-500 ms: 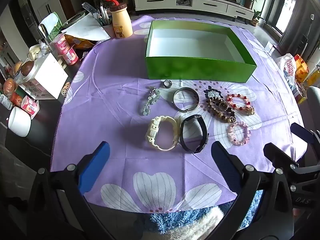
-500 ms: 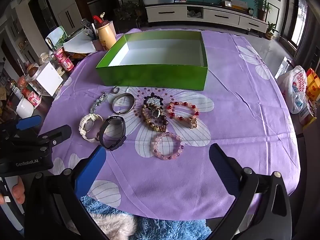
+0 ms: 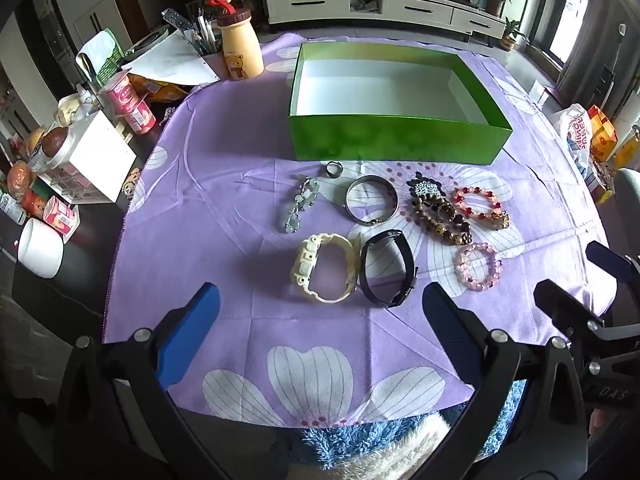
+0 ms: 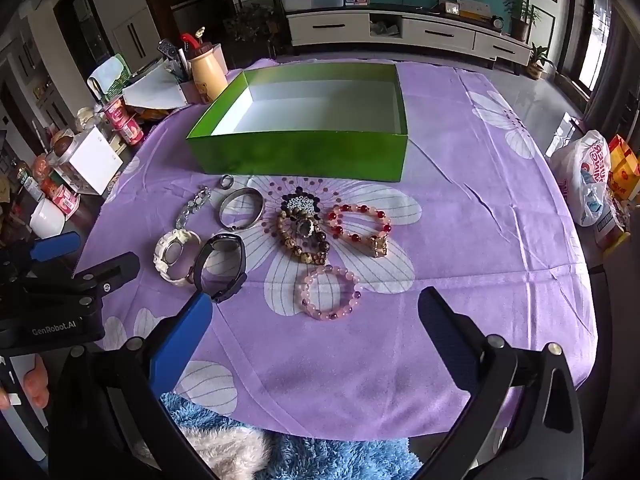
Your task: Organize jewelry
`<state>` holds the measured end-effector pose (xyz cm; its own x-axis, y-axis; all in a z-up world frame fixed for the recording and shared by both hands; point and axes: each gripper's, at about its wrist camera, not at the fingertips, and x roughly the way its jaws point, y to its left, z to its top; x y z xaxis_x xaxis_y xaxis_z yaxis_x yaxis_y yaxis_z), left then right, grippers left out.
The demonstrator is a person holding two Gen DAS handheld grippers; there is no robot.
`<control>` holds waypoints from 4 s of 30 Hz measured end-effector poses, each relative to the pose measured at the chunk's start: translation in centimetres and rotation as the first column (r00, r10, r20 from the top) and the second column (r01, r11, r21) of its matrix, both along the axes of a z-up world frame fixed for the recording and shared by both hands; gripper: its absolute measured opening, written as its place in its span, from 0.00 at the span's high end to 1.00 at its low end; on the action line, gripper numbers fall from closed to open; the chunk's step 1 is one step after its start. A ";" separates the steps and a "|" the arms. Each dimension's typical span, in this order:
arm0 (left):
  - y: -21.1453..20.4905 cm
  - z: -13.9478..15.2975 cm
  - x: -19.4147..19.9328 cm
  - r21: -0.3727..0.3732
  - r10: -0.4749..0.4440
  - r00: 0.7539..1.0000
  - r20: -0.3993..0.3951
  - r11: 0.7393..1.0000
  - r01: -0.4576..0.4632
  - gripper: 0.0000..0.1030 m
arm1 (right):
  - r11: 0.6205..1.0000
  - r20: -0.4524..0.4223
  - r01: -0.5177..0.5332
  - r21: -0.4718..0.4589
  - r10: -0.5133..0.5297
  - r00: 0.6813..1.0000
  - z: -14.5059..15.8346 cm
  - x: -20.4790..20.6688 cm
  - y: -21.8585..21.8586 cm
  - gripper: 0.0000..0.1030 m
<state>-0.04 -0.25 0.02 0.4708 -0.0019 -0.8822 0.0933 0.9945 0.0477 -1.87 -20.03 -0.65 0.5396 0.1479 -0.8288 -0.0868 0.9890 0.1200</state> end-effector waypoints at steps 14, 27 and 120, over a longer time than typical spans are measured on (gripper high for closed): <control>-0.2 -0.2 0.2 -0.017 -0.016 1.000 0.001 1.000 0.016 0.02 | 1.000 0.004 0.011 0.003 -0.011 1.000 0.1 0.1 -0.4 0.01; 0.7 0.1 0.3 -0.063 0.003 1.000 0.008 0.998 -0.003 0.02 | 1.000 0.016 0.011 0.013 -0.011 1.000 0.3 -0.1 -0.6 0.01; 5.4 -10.3 12.9 -0.153 -0.094 0.995 -0.027 0.984 0.089 0.50 | 0.993 0.002 -0.046 -0.106 0.046 0.999 -10.1 4.2 -0.9 0.91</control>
<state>12.90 5.10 -10.26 0.4325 -0.1786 -0.8838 0.1833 0.9771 -0.1078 2.36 -20.96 -10.73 0.5377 0.0845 -0.8389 -0.1330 0.9910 0.0146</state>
